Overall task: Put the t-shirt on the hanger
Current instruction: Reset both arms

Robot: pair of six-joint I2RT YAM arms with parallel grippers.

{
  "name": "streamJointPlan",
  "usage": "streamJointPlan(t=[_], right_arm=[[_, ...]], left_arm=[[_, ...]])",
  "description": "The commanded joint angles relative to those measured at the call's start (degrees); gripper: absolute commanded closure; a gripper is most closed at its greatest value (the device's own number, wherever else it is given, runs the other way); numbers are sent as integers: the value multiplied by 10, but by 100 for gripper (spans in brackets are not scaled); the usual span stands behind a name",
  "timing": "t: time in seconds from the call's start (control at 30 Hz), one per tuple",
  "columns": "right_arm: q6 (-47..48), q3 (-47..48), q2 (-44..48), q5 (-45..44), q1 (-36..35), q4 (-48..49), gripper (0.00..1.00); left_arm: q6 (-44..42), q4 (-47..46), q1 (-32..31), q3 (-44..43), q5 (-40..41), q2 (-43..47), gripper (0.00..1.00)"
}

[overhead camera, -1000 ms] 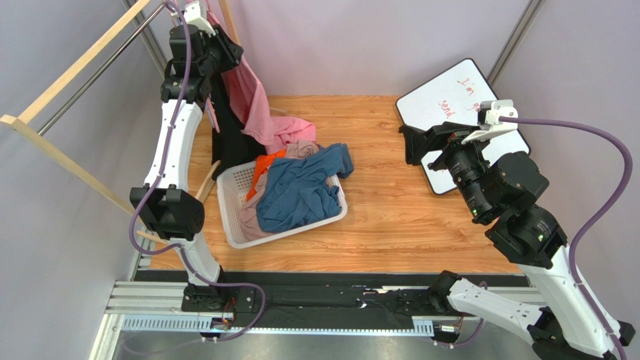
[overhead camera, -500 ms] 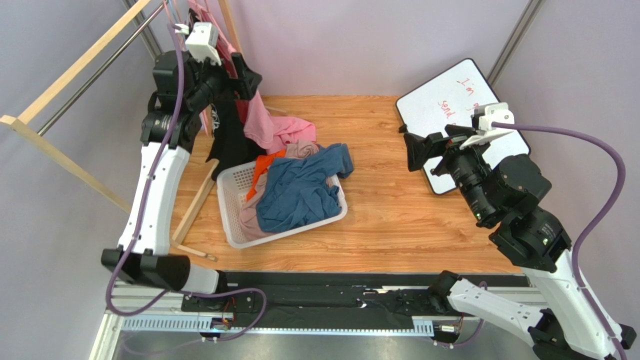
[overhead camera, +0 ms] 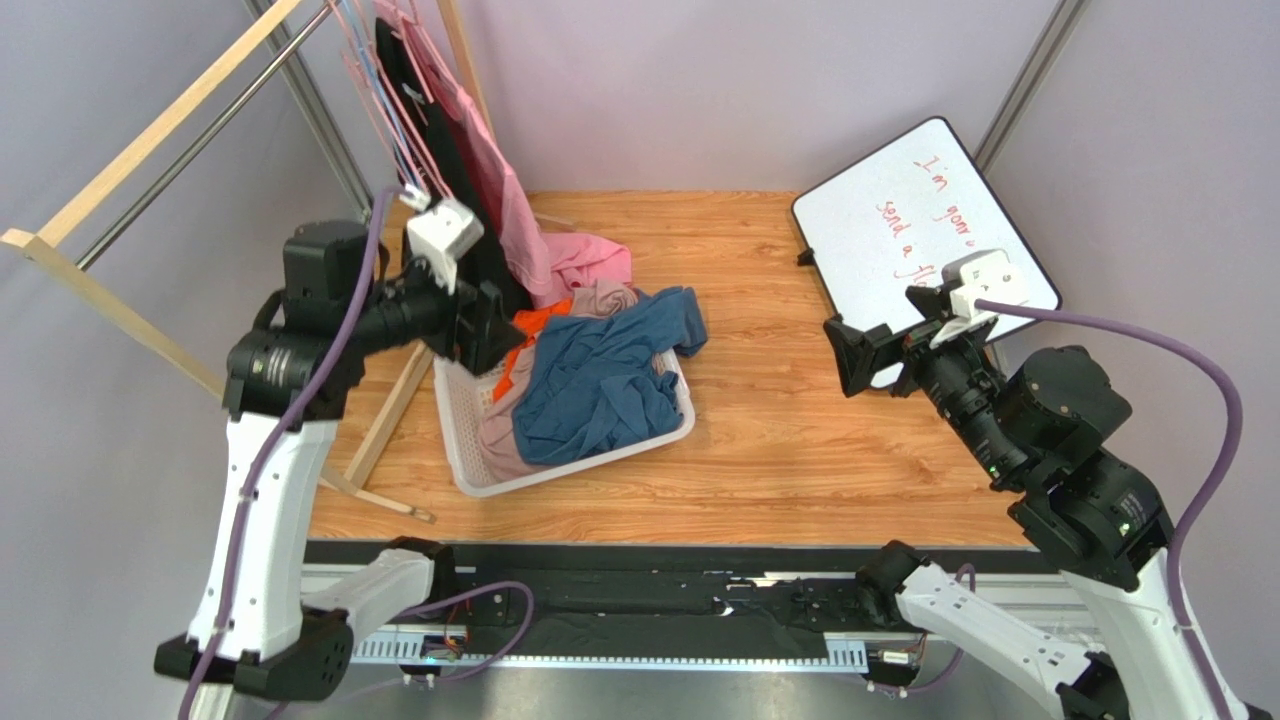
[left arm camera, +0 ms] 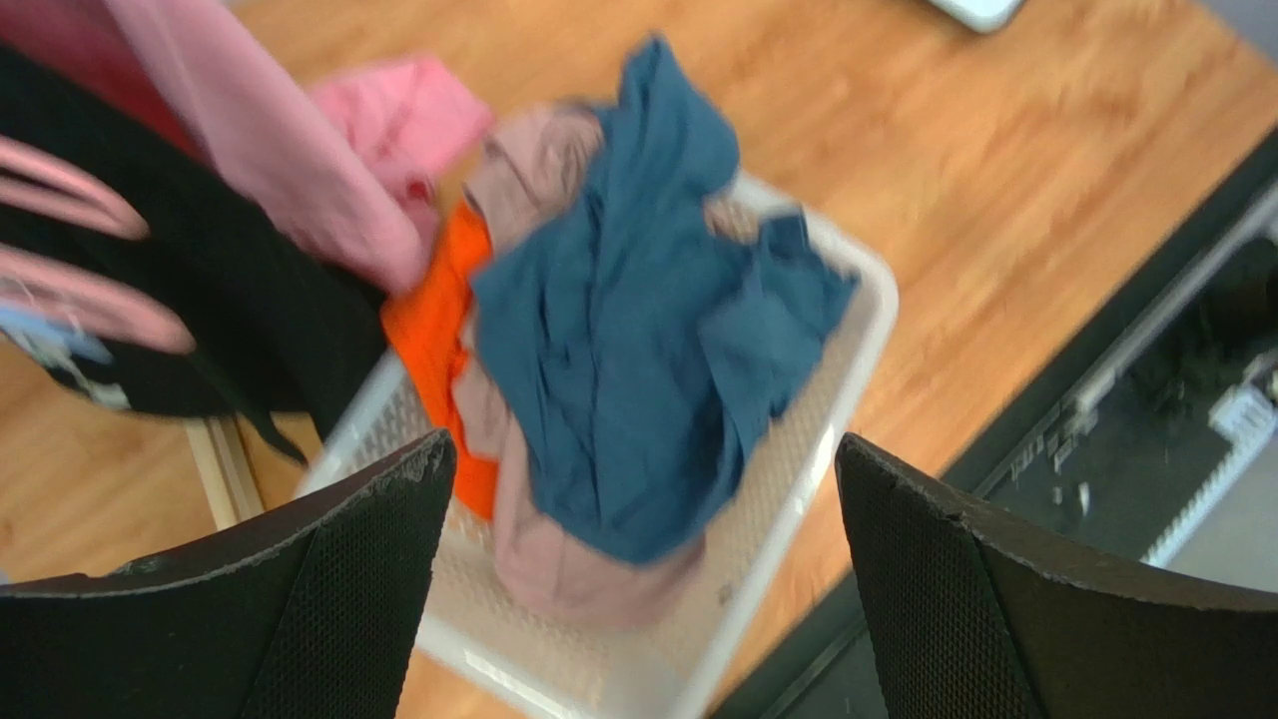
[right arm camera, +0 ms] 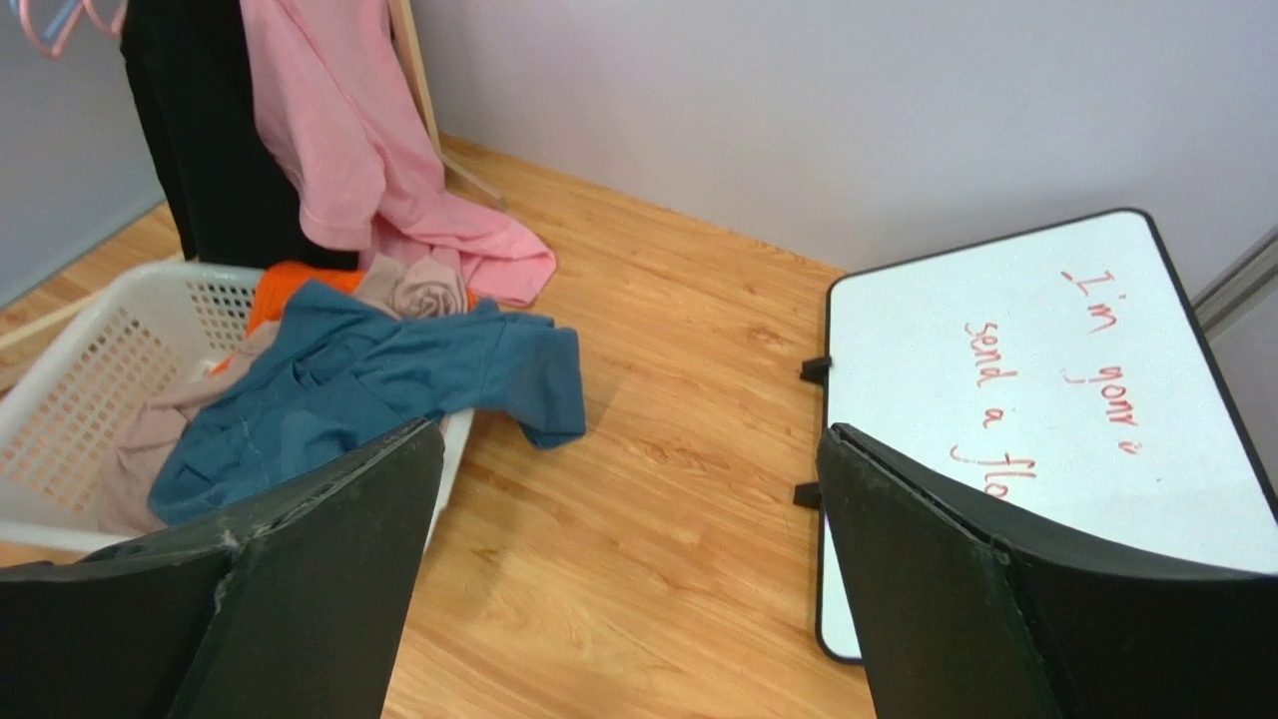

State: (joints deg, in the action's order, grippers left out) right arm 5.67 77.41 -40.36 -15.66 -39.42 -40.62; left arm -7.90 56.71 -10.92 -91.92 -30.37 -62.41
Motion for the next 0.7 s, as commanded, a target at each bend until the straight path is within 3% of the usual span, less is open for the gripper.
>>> streamJointPlan(t=[0.0,0.17,0.27,0.67], right_arm=[[0,-22,33,67,57,-48,0],[11,-60,77,120,120,-88,0],[27,-87,107,145,151,-118,0],[69,-73,123,208,188,-219,0]], left_arm=[[-72,127,-2,59,11,104,1],[-78,173,-2,114,130,153,1],[-88,172,1,143,161,190,1],[-104,178,27,165,191,233,1]])
